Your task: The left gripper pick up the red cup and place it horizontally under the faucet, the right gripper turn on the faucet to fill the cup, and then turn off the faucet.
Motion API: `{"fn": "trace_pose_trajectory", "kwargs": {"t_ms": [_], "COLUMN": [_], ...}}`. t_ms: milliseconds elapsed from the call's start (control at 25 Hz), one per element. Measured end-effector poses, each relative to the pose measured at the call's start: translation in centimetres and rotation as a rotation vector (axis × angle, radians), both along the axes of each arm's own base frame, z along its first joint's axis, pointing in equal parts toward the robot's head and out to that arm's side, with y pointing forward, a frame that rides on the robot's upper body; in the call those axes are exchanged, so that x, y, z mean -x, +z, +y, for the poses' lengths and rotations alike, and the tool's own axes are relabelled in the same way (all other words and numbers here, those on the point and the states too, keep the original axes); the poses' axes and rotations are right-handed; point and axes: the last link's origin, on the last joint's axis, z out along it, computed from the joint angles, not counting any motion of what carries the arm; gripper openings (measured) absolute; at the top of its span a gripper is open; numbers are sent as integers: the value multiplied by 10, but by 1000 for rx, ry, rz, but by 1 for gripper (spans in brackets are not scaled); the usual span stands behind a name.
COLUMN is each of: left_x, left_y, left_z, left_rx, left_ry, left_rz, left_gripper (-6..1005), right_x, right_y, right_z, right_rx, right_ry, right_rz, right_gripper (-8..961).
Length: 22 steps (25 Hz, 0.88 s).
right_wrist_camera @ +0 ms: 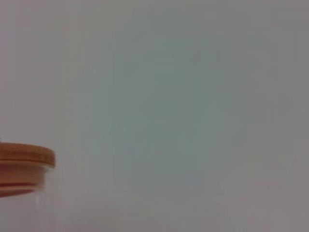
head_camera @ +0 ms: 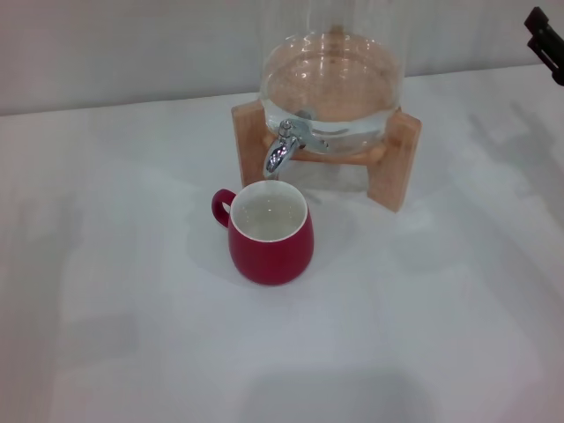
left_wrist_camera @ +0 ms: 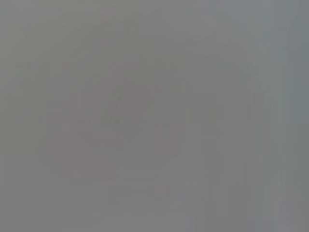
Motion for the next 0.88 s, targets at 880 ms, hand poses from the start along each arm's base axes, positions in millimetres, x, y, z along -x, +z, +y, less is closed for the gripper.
{"fn": "trace_pose_trajectory", "kwargs": {"t_ms": [880], "left_x": [18], "left_y": [18], "left_z": [-19], "left_rx": [-120], "left_ry": [61], "left_rz": [-58], "left_gripper": [873], "right_x": [-12], "right_y": [9], "right_z": [-8], "right_rx": [-83], "right_ry": [-54], "right_rz": [-5], "right_gripper": [867]}}
